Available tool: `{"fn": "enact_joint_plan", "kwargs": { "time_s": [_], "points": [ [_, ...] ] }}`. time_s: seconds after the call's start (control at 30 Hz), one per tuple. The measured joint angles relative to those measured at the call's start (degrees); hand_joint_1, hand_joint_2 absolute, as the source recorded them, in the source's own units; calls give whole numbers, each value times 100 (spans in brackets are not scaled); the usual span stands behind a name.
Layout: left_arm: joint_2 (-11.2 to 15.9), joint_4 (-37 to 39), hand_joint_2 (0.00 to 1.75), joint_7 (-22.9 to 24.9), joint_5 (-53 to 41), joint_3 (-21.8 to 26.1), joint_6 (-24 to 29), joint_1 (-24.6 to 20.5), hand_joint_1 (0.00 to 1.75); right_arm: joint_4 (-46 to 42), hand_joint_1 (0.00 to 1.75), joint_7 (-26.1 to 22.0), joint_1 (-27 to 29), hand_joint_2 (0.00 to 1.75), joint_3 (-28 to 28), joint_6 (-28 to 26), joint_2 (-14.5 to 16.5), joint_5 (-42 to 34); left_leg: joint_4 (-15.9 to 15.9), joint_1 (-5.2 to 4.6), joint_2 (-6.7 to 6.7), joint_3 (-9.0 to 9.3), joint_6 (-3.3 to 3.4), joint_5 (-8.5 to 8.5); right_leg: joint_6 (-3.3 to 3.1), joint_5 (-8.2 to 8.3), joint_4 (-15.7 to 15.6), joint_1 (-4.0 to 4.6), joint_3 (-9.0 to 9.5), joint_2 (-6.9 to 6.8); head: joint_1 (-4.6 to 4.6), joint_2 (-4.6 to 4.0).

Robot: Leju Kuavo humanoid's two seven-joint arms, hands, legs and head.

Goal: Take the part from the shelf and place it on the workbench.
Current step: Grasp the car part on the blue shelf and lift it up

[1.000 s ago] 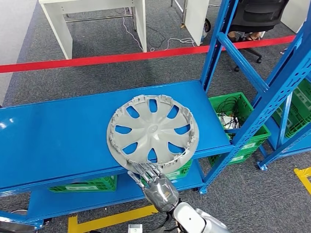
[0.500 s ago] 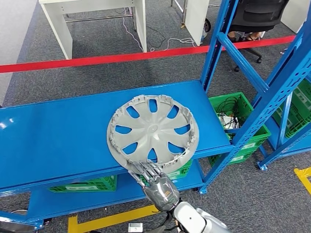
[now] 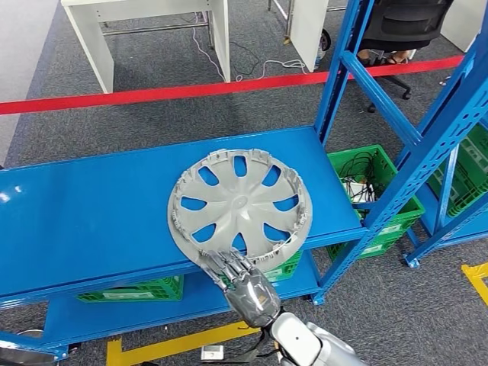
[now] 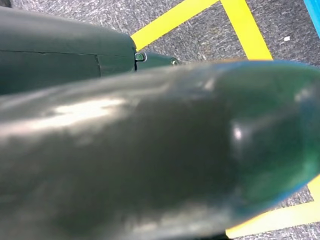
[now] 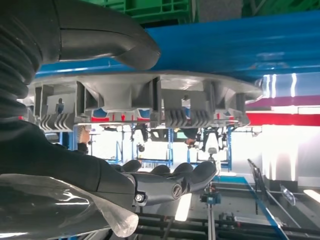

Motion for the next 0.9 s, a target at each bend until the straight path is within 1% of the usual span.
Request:
{"fn": "enact_joint_plan", "kwargs": {
  "time_s": [0.6, 0.9],
  "points": [
    [-2, -3, 0, 10, -14, 0, -16, -2, 0, 104, 0, 126, -177, 175, -89, 0, 47, 56, 0, 0, 0, 0, 0, 0, 0, 0, 0, 0, 0, 0, 1, 0],
    [-3, -4, 0, 10, -14, 0, -23, -3, 0, 360, 0, 147, -269, 175, -89, 2, 63, 59, 0, 0, 0, 0, 0, 0, 0, 0, 0, 0, 0, 0, 1, 0]
  ]
}}
